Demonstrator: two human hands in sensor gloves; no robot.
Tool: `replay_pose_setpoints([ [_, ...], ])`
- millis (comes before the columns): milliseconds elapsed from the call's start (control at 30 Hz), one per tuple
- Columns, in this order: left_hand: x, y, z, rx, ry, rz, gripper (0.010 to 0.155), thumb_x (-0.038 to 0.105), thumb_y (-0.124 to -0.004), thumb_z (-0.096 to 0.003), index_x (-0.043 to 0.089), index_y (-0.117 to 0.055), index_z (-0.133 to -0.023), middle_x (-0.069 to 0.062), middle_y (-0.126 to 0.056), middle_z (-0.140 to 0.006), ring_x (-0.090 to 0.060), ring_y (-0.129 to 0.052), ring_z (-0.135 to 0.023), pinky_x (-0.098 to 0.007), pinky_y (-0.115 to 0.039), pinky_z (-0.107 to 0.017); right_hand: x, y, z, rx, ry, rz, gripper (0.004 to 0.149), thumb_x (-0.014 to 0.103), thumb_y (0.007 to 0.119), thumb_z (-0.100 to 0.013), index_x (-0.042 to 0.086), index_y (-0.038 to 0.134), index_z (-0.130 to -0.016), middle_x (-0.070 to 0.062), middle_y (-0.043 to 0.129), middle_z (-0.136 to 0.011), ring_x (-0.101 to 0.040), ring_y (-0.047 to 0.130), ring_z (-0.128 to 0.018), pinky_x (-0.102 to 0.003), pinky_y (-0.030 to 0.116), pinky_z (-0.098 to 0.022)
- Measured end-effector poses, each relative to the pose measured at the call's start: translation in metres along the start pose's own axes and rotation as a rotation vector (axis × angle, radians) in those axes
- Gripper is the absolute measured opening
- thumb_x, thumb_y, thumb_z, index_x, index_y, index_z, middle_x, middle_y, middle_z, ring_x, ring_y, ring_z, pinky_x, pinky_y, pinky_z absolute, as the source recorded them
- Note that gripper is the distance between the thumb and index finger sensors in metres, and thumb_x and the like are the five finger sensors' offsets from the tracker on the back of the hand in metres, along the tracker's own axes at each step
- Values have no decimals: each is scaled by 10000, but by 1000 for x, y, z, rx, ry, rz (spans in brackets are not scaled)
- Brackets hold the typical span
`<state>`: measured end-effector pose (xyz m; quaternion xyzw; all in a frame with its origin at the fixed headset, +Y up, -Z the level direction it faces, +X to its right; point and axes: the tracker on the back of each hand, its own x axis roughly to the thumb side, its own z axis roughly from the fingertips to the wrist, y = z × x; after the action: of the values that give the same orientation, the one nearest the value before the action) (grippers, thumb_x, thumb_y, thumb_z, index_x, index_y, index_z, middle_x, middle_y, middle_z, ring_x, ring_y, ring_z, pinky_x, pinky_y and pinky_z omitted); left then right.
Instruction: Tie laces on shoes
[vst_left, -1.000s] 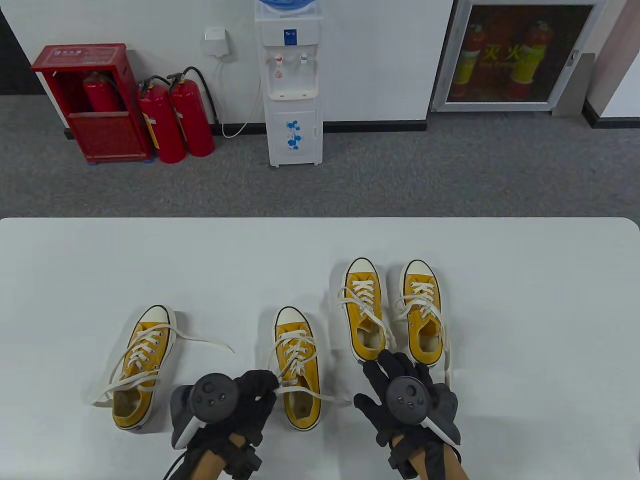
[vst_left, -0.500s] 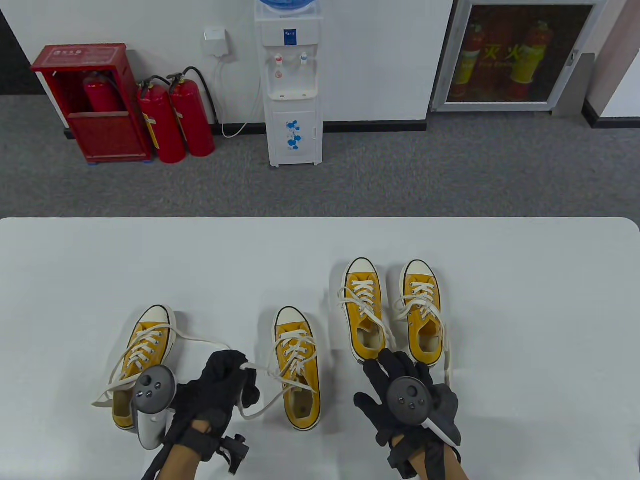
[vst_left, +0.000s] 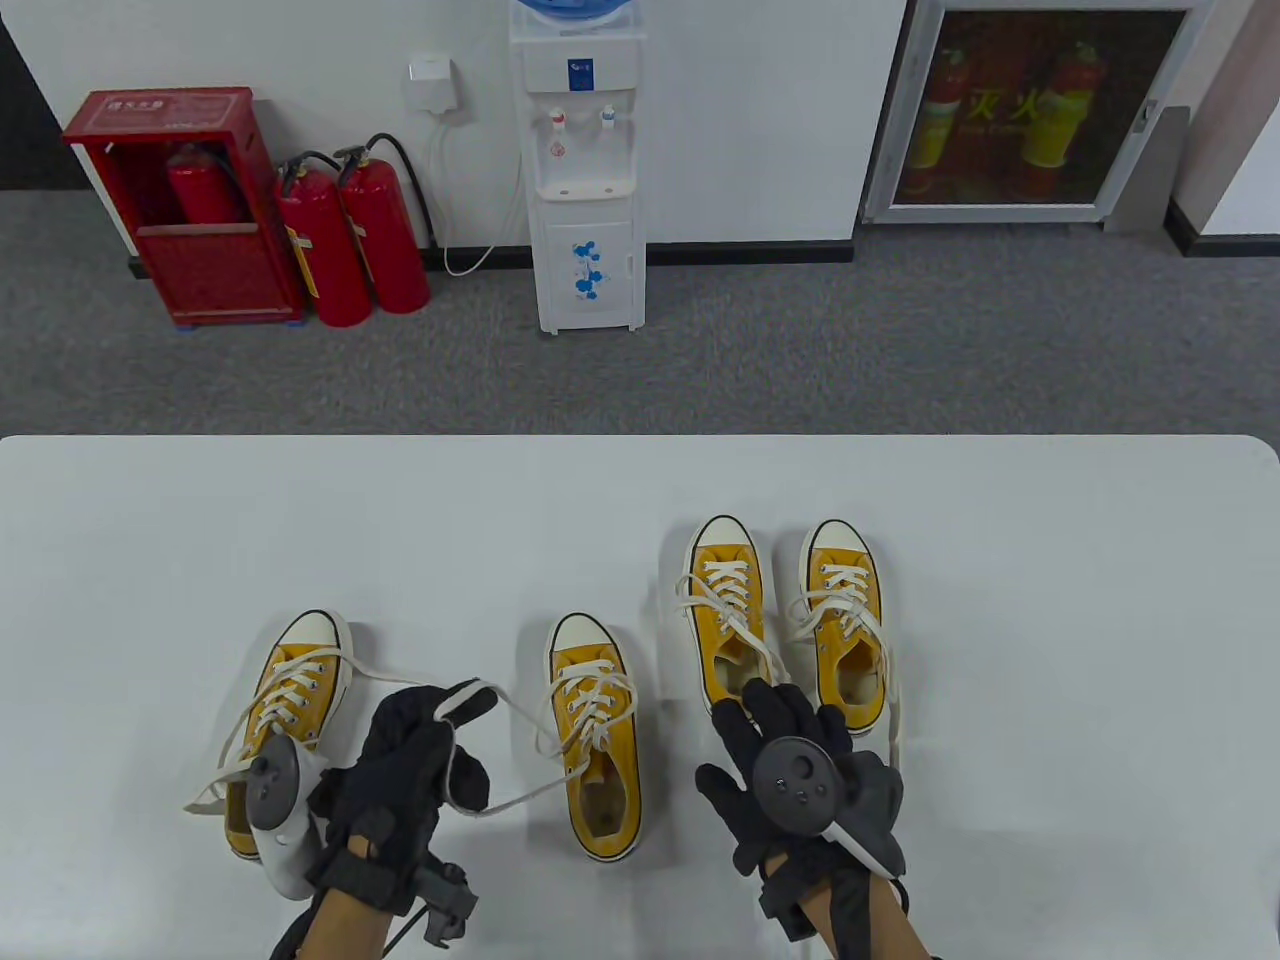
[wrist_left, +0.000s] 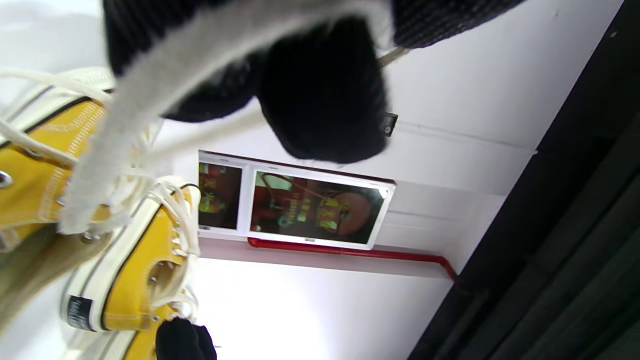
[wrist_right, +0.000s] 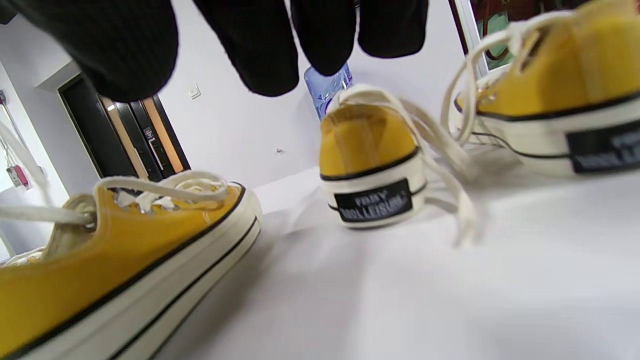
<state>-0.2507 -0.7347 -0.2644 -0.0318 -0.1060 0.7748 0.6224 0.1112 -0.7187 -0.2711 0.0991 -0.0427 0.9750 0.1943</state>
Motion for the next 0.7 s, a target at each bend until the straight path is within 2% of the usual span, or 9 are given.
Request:
replay_pose_setpoints([
  [133,2,-3,2,22,-13,-29,399,401,-680,-540,353,-586,-924,4,-710,-1109,-148,-1058,-560,-431,-882,-485,21,-9,-18,6,13,19,664,503,775,-439,194,697,-1021,-90,500,-1127,-432,551,-1057,-713,362,-720],
  [300,-1,-5,2,41,12,-95,398,398,-698,-530,345,-613,-915,-26,-731,-1094,-157,-1064,-556,-439,-884,-479,54,-10,-47,47,25,30,577,412,790,-455,253,723,-1006,-81,508,-1125,-424,567,-1052,-700,387,-726],
  [467,-3,-5,2,52,28,-100,398,400,-703,-530,344,-620,-915,-29,-741,-1087,-153,-1065,-527,-432,-888,-465,75,3,-71,79,33,22,486,330,806,-455,309,819,-940,-58,516,-1127,-414,547,-1063,-707,360,-728],
  [700,-3,-4,2,66,48,-92,399,401,-708,-528,342,-625,-915,-31,-746,-1083,-152,-1063,-515,-430,-888,-459,85,34,-99,184,16,-12,449,252,839,-437,350,891,-873,-16,444,-1146,-409,438,-1094,-715,302,-732],
])
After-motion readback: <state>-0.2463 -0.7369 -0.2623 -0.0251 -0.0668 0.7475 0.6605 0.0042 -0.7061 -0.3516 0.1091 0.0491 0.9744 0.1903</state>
